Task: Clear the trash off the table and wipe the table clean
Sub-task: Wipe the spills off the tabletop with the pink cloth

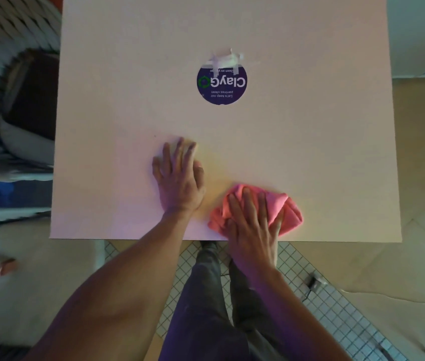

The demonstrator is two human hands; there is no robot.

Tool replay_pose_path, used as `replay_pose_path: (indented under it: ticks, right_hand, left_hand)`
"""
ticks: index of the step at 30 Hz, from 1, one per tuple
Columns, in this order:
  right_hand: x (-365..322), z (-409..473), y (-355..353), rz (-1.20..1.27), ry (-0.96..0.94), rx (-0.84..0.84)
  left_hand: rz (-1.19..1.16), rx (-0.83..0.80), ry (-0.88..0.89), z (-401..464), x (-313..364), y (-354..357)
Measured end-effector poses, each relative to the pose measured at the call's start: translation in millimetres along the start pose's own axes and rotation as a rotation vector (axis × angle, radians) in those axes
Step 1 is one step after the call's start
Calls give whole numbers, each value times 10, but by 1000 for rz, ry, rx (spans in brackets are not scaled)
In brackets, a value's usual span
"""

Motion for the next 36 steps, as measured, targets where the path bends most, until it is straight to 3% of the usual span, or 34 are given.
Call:
replay_pose_path:
  ticks: [9,17,20,25,31,36]
  right_hand:
    - [11,705,-199,49,183,51]
    - [-302,114,32,-25,82,-41]
    - [-340,-42,108,-75,67,-91]
    - [-495,130,-19,88,194,-78]
    - [-680,765,-79,182,317,-3]
    - [-1426,398,64,62,67,11]
  left_hand:
    - [-26,-60,-25,23,-47,27]
    - [-235,-168,-18,-22,-93,-112]
    - [-225,-126,-66,-140,-528,-303]
    - [-78,-167,-218,-247,-1539,-619]
    - [-22,-176,-228,-293,-1627,-596]
    - [-9,-165,-230,-308,-1698,-613]
Point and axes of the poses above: each hand's wrist, its own z-axis towards the middle knuckle, its own y-axis out of the palm, x = y × z, the point moved 6 cm from there along z, towards the middle knuckle, and after that the axes turned 8 degrees about -z, right-handed, at the moved point
